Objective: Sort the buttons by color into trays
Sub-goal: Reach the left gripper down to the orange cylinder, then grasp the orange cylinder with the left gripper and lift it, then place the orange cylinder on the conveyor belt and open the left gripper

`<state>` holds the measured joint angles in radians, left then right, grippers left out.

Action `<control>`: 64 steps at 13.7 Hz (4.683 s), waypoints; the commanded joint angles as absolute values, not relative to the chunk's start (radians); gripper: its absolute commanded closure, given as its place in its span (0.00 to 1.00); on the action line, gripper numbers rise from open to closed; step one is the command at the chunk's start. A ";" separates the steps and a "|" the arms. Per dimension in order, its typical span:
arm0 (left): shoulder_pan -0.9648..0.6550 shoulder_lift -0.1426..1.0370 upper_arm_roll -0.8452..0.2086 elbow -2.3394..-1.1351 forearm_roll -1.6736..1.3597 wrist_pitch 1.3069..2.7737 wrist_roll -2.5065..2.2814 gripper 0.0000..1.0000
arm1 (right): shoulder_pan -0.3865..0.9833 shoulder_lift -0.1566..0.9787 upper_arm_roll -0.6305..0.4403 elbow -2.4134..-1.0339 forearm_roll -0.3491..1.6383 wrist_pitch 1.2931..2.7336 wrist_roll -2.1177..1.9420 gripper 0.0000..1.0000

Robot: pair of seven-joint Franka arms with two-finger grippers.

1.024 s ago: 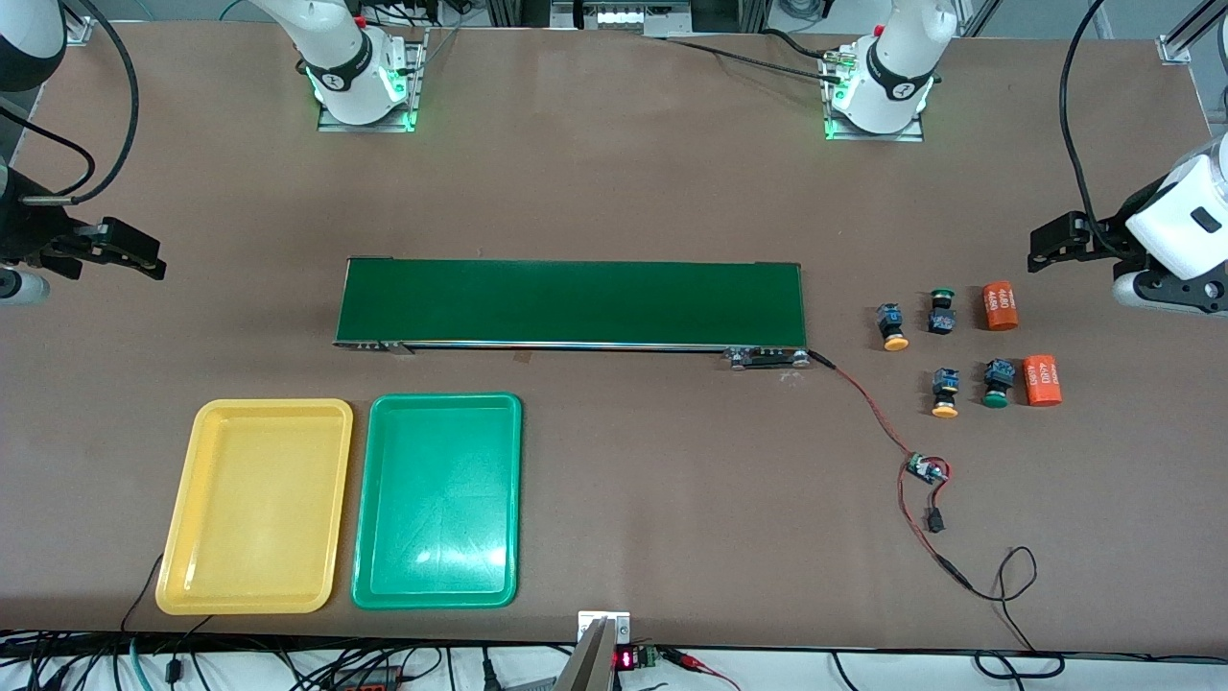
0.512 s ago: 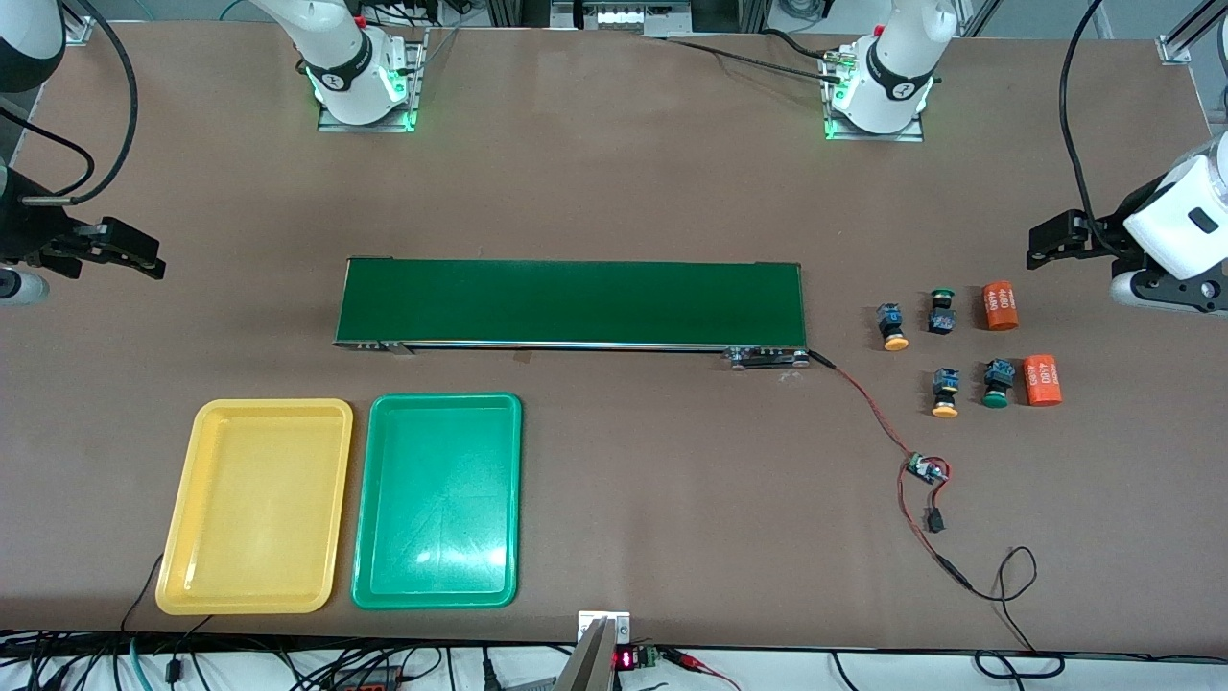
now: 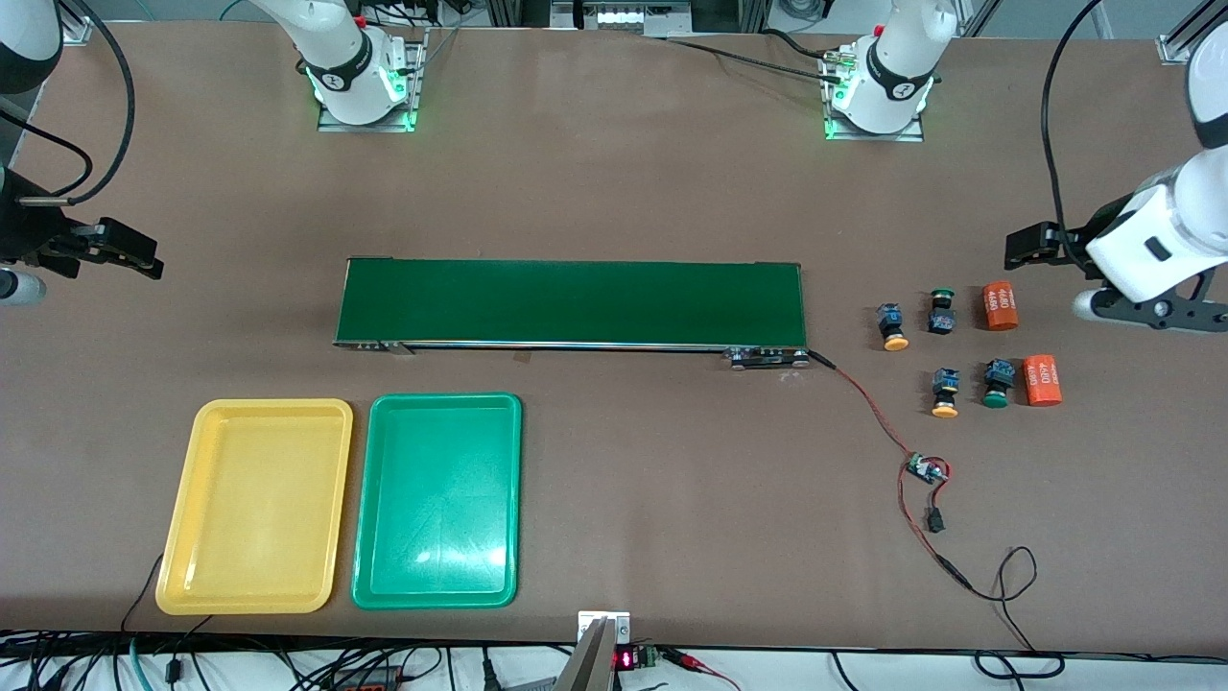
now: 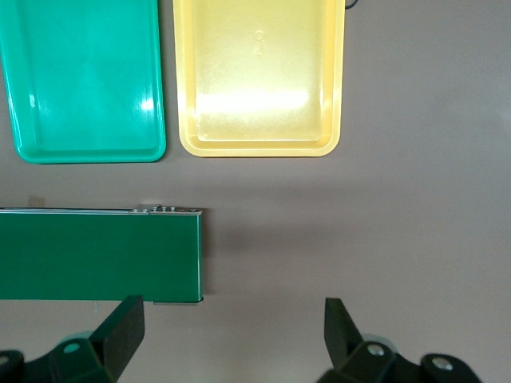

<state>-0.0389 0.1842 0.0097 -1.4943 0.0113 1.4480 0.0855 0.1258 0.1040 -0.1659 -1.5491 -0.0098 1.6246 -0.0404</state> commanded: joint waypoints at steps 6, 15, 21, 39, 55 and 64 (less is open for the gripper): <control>0.066 0.342 0.021 -1.525 0.086 1.586 0.113 0.00 | 0.124 0.086 -0.166 -1.566 -0.021 1.620 -0.037 0.00; 0.277 0.390 0.020 -1.902 0.137 2.292 0.325 0.00 | 0.124 0.086 -0.166 -1.566 -0.021 1.618 -0.037 0.00; 0.333 0.488 0.015 -1.988 0.137 2.546 0.376 0.00 | 0.124 0.086 -0.166 -1.566 -0.018 1.632 -0.037 0.00; 0.348 0.454 -0.110 -1.817 0.126 2.104 0.434 0.69 | 0.118 0.092 -0.166 -1.565 -0.023 1.643 -0.040 0.00; 0.246 0.520 -0.629 -1.779 0.017 1.898 0.945 0.74 | 0.118 0.094 -0.166 -1.565 -0.023 1.644 -0.037 0.00; 0.149 0.523 -0.629 -1.874 0.092 2.025 1.020 0.75 | 0.118 0.094 -0.166 -1.565 -0.023 1.643 -0.037 0.00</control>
<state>0.1470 0.5361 -0.6282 -1.8522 0.0662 1.9907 0.9914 0.1201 0.1070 -0.1677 -1.5522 -0.0109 1.6368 -0.0404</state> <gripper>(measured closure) 0.498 0.000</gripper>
